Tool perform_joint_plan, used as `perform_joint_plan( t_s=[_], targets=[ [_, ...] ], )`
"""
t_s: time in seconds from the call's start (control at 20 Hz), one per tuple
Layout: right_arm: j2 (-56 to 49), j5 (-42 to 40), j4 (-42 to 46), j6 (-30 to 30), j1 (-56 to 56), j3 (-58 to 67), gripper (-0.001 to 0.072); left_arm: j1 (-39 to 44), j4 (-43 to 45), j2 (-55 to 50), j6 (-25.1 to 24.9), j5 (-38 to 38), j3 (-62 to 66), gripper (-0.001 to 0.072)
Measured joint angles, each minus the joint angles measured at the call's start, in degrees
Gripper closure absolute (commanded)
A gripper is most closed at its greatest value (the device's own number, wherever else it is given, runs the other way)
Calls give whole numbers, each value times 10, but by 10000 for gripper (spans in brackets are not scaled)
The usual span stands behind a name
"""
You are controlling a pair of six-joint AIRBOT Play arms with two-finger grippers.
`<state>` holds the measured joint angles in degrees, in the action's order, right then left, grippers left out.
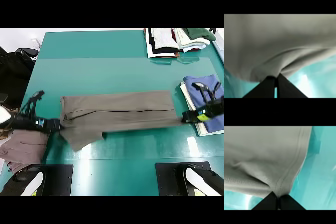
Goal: Fold the shirts.
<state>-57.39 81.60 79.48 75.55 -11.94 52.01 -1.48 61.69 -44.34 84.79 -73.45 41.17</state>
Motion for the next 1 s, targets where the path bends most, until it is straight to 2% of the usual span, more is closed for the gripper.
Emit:
perform_joint_plan(
  t_s=[0.45,0.5,0.55,0.6,0.65,0.8,0.85,0.9,0.95,1.0],
  targets=[
    [-235,-31,-40,4,30,190,691,0,14,-291,-26,136,188,676],
    [-253,-33,-41,4,34,207,689,0,12,-306,-26,147,196,625],
    [-270,-36,-45,5,38,224,615,0,10,-318,-26,158,202,369],
    [-284,-38,-47,5,41,239,382,0,10,-327,-26,169,206,249],
    [-297,-41,-55,5,42,255,259,-1,6,-333,-25,177,211,250],
    [-319,-50,-98,3,32,293,252,0,-2,-341,-24,181,231,251],
    [-322,-52,-111,1,23,299,251,0,-3,-342,-24,174,240,321],
    [-324,-52,-126,-3,10,301,251,-1,-3,-343,-23,164,249,547],
    [-324,-50,-140,-8,-3,299,231,-1,-6,-344,-23,153,257,676],
    [-325,-46,-150,-13,-20,293,181,0,-7,-344,-24,142,262,679]
  ],
)
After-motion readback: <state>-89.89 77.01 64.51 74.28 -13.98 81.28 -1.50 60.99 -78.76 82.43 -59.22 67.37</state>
